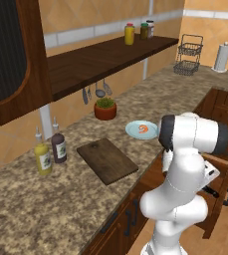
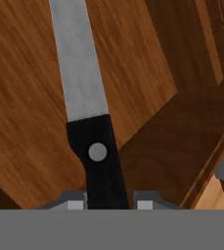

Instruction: Pick up the knife from the drawer and place it on the cutting board. Then place the meat from the plate to the cutting board.

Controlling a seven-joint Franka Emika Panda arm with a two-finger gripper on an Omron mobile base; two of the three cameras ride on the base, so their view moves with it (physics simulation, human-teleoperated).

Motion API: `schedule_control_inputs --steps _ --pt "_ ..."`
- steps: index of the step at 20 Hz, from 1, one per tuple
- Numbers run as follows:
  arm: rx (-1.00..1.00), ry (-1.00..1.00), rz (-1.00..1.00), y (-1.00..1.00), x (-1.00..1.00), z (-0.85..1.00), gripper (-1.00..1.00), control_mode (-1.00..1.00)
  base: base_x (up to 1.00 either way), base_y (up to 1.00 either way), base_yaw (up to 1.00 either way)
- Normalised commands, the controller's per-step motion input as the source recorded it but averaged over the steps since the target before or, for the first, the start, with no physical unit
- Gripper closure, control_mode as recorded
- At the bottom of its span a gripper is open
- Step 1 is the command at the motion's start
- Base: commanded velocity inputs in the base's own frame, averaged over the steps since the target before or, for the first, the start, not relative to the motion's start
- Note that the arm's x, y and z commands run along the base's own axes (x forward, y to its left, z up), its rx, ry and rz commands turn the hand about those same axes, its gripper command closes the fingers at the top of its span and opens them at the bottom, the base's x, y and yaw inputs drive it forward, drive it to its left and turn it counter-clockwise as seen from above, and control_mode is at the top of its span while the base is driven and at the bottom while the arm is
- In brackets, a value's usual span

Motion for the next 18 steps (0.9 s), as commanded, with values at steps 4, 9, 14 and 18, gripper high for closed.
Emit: schedule_control_inputs --steps 4,9,14,18 --pt "0.05 0.05 -0.1 -0.43 0.2 1.0 1.0 -1.0 0.0 0.0 0.0" --pt "0.09 0.04 -0.02 -0.26 0.6 1.0 1.0 -1.0 0.0 0.0 0.0" --pt "0.08 0.05 0.0 -0.3 0.31 1.0 1.0 -1.0 0.0 0.0 0.0" --pt "0.05 0.01 0.0 0.03 0.45 1.0 1.0 -1.0 0.0 0.0 0.0"
